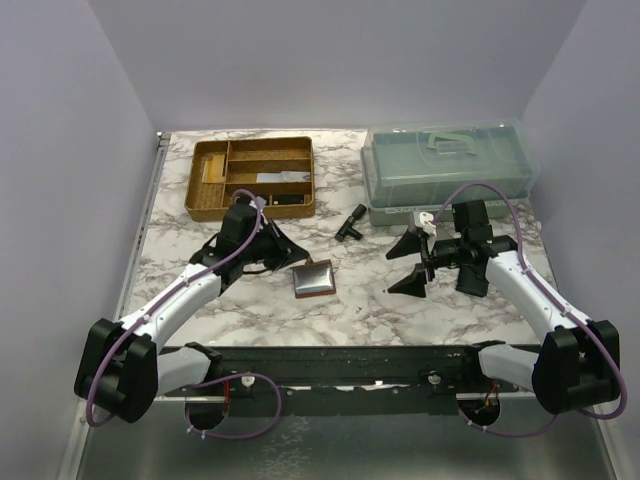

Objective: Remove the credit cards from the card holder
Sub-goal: Move the card holder to the center of the board.

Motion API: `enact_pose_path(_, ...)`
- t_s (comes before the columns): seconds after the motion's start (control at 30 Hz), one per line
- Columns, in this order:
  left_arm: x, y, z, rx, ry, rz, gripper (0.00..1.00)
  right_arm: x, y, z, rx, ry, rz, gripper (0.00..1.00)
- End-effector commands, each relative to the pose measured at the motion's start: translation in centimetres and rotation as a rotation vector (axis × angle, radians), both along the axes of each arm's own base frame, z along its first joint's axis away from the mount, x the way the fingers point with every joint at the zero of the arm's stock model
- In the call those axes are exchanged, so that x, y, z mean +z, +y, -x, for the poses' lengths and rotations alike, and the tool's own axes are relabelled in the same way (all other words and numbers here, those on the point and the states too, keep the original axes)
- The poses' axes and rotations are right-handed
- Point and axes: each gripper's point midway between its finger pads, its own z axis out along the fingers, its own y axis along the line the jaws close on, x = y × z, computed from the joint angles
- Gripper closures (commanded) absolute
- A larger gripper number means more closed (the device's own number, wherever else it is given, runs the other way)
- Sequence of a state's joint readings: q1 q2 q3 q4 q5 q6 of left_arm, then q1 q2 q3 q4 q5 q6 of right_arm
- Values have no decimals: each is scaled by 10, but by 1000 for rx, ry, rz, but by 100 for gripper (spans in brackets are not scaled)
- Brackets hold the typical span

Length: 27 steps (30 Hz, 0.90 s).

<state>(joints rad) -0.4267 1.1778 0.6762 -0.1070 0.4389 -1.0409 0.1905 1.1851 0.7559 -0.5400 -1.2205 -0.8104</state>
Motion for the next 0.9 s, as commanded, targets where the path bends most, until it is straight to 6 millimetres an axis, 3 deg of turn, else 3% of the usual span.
enact_pose_path(0.0,-27,39,-13,180,50,-144,100,2,1,2,5,-20,-7,0)
enact_pose_path(0.37,-53,129,-47,413,24,-381,100,0,0,0,-10,-12,7,0)
enact_pose_path(0.5,-57,148,-59,413,35,-401,100,-1,-1,0,-15,-8,11,0)
enact_pose_path(0.57,-63,155,-62,407,55,-420,92,-2,-1,-1,-17,-7,15,0)
enact_pose_path(0.7,-78,180,-60,461,146,-489,67,-4,-2,-2,-25,-6,27,0)
enact_pose_path(0.77,-71,194,-57,500,147,-540,60,-5,-2,-3,-29,-8,31,0)
enact_pose_path(0.87,-37,210,-55,573,48,-589,54,-6,-2,-3,-29,-4,32,0)
